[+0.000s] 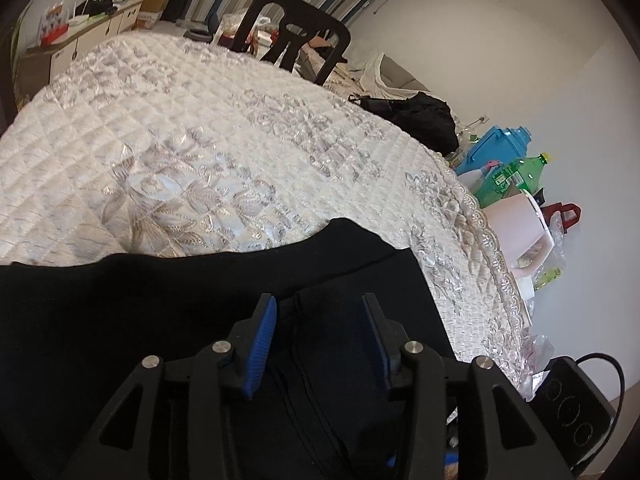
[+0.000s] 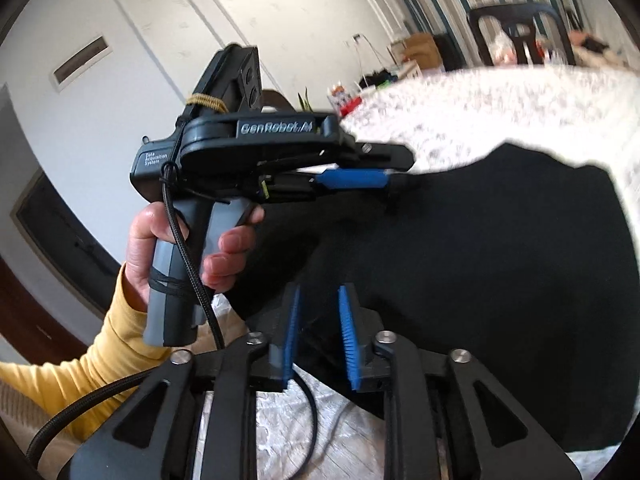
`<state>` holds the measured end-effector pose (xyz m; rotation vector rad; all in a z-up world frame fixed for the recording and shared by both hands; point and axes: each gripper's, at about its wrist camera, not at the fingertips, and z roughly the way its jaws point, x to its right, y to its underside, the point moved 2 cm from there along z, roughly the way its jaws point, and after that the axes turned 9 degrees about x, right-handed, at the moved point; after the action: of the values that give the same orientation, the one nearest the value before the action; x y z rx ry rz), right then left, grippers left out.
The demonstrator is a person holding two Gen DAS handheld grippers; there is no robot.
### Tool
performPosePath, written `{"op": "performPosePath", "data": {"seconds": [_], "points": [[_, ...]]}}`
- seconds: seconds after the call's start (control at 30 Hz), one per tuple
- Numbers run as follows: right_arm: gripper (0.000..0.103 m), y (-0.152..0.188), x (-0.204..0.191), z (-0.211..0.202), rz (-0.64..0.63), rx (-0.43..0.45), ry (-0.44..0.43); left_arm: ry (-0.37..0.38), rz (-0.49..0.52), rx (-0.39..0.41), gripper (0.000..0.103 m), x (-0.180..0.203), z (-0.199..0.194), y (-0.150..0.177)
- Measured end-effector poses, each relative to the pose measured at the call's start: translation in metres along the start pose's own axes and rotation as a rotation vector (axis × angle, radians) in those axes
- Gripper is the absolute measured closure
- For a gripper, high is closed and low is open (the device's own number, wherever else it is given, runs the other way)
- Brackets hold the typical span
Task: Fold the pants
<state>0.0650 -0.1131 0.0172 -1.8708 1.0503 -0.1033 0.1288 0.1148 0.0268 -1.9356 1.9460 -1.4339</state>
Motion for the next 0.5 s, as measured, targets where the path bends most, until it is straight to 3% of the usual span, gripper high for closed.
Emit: {"op": "performPosePath", "data": {"seconds": [0.07,0.13,0.27,0.4,0.5], "points": [[0.068,-0.003,0.006,-0.012,0.007,0.029,0.02,-0.003,0.014,0.017,0.047,0.006,-0.006,0.0],[0.064,-0.006,0.016,-0.02,0.024,0.045,0.049,0.005,0.029,0.024,0.046,0.013,-0.008,0.002],[0.064,-0.003,0.041,-0.031,0.044,0.041,0.205,0.018,0.064,-0.003,0.045,0.029,-0.002,0.016],[0.064,0.008,0.058,-0.031,0.108,-0.008,0.245,0.011,0.106,-0.037,0.045,0.039,0.008,0.035],[0.064,0.015,0.06,-0.028,0.108,-0.049,0.256,-0.021,0.084,-0.068,0.045,0.034,0.016,0.045]]}}
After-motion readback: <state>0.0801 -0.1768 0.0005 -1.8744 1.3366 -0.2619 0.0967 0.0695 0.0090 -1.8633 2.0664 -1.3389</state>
